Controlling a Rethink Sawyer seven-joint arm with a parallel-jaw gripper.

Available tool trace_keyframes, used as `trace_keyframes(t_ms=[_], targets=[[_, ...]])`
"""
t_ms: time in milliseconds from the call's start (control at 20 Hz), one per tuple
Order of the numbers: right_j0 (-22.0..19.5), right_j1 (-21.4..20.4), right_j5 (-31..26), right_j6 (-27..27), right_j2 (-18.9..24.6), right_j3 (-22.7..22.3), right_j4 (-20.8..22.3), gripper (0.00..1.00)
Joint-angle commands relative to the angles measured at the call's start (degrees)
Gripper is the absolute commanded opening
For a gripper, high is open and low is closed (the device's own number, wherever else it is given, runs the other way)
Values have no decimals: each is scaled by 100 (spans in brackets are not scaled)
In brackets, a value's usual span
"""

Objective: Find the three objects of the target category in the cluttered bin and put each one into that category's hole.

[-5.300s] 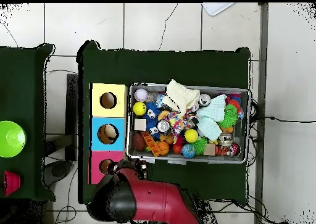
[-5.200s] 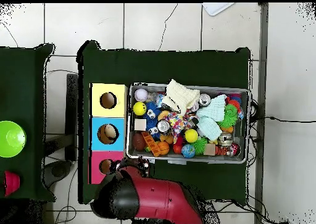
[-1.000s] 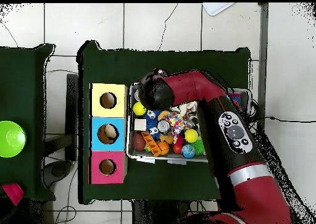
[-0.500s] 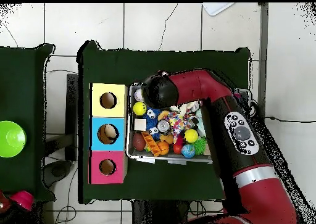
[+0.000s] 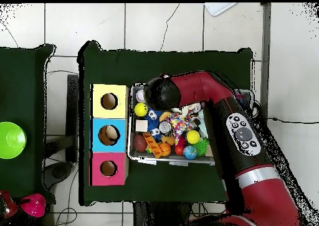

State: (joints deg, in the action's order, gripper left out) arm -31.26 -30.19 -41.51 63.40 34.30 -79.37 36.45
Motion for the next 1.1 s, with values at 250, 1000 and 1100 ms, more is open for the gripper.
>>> trace_keyframes(t_ms=[250,1000,1100], targets=[[-106,245,-767,-1667,228,-258,313,100],[-17,456,-366,-1403,73,-301,637,100],[-21,492,-316,-1392,73,-294,703,100]])
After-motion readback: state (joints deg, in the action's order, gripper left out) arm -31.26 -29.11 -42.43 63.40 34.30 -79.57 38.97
